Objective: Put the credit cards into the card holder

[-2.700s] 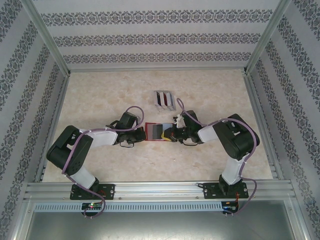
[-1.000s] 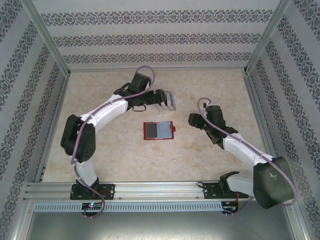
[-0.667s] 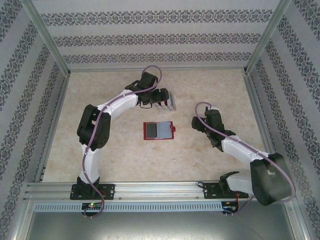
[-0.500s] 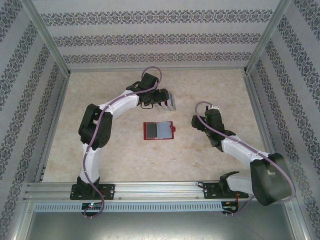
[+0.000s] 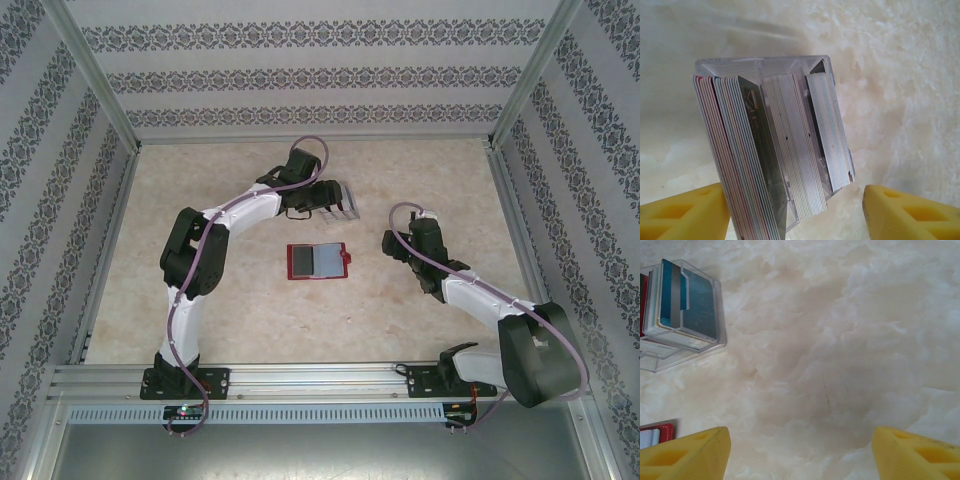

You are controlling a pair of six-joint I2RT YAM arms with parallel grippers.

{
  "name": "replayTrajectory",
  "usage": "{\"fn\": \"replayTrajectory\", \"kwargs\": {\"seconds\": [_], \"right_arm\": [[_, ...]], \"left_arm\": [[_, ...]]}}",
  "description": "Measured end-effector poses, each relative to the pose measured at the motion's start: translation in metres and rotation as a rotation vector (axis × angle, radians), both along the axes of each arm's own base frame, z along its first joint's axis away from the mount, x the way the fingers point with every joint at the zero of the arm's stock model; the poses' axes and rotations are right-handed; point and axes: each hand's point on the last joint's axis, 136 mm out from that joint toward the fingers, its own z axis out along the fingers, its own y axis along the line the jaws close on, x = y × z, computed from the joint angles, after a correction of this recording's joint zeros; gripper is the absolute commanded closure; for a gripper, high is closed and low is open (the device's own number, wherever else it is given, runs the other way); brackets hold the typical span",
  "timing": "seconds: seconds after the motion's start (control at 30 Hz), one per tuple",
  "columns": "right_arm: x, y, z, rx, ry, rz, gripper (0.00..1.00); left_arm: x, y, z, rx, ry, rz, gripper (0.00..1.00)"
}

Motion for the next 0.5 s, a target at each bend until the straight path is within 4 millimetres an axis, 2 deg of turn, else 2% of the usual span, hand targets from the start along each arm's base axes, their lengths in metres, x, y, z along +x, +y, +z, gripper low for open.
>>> {"fn": "replayTrajectory", "kwargs": {"seconds": [0.2, 0.37, 0.5], "right_arm": [[-0.001, 0.002, -0.001, 0.008, 0.006, 0.01, 0.25], [-0.001, 0.004, -0.001, 0.014, 0.009, 0.019, 0.25], [-0.001, 0.005, -0.002, 0.019, 0.011, 0.025, 0.25]], "left_arm": [[0.0, -0.002, 0.001, 0.009, -0.009, -0.004, 0.33], [-0.002, -0.007, 0.003, 0.004, -0.014, -0.016, 0.45], [-0.003, -0.011, 0.006, 0.009, -0.024, -0.023, 0.46]]}}
